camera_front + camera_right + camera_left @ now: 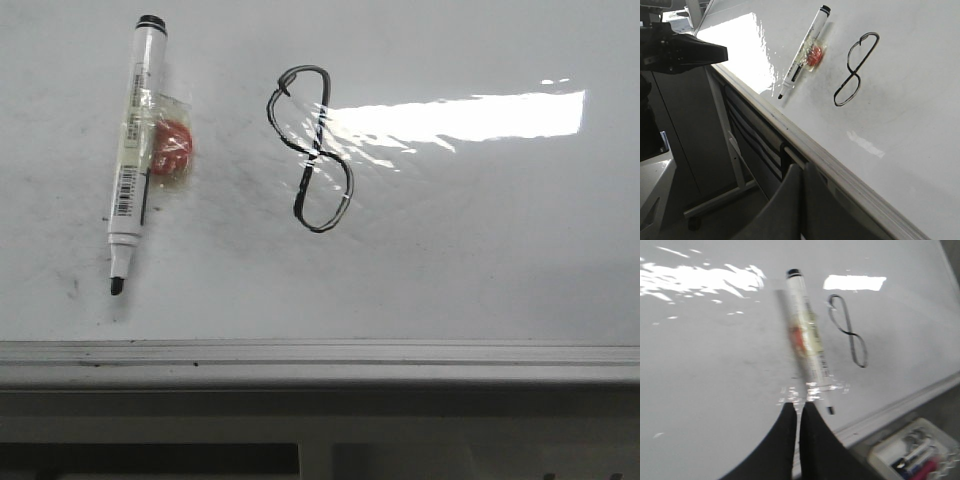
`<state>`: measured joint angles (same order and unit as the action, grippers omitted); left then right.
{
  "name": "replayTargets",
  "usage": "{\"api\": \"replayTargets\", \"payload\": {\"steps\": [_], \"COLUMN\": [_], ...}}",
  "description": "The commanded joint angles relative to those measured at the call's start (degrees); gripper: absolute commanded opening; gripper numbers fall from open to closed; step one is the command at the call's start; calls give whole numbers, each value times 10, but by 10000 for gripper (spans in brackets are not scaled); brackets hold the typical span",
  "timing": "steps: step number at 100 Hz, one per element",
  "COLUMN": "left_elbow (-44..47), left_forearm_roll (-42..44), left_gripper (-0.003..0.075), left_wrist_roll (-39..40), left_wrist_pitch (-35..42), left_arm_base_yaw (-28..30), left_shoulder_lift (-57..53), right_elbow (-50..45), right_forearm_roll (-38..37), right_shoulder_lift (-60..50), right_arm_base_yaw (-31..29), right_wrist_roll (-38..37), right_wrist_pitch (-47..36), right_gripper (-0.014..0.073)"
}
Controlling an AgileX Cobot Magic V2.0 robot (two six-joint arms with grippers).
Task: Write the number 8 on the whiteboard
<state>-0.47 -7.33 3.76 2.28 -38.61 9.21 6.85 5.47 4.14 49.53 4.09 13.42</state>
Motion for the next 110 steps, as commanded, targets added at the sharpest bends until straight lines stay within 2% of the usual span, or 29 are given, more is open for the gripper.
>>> {"api": "replayTargets", "payload": {"steps": [1, 7, 26, 40, 70, 110], "left_elbow": [9, 24, 24, 24, 24, 24], "left_forearm_roll": [41, 65, 65, 65, 66, 65], "left_gripper": [-20, -20, -20, -20, -20, -20], "left_wrist_roll": [5, 5, 5, 5, 2, 1], "left_wrist_pitch": [58, 61, 9, -57, -189, -186], "left_arm_base_yaw": [67, 113, 261, 332, 387, 391], "left_shoulder_lift": [-17, -40, -77, -111, -111, -111], "right_elbow": [15, 15, 15, 15, 15, 15], "right_forearm_roll": [-7, -7, -7, -7, -7, -7], "right_shoulder_lift": [6, 6, 6, 6, 6, 6], "right_arm_base_yaw": [-2, -2, -2, -2, -2, -2], "right_wrist_roll": [5, 5, 5, 5, 5, 5], "right_wrist_pitch": [-43, -43, -43, -43, -43, -43], "right_gripper": [-71, -71, -71, -71, -71, -71]}}
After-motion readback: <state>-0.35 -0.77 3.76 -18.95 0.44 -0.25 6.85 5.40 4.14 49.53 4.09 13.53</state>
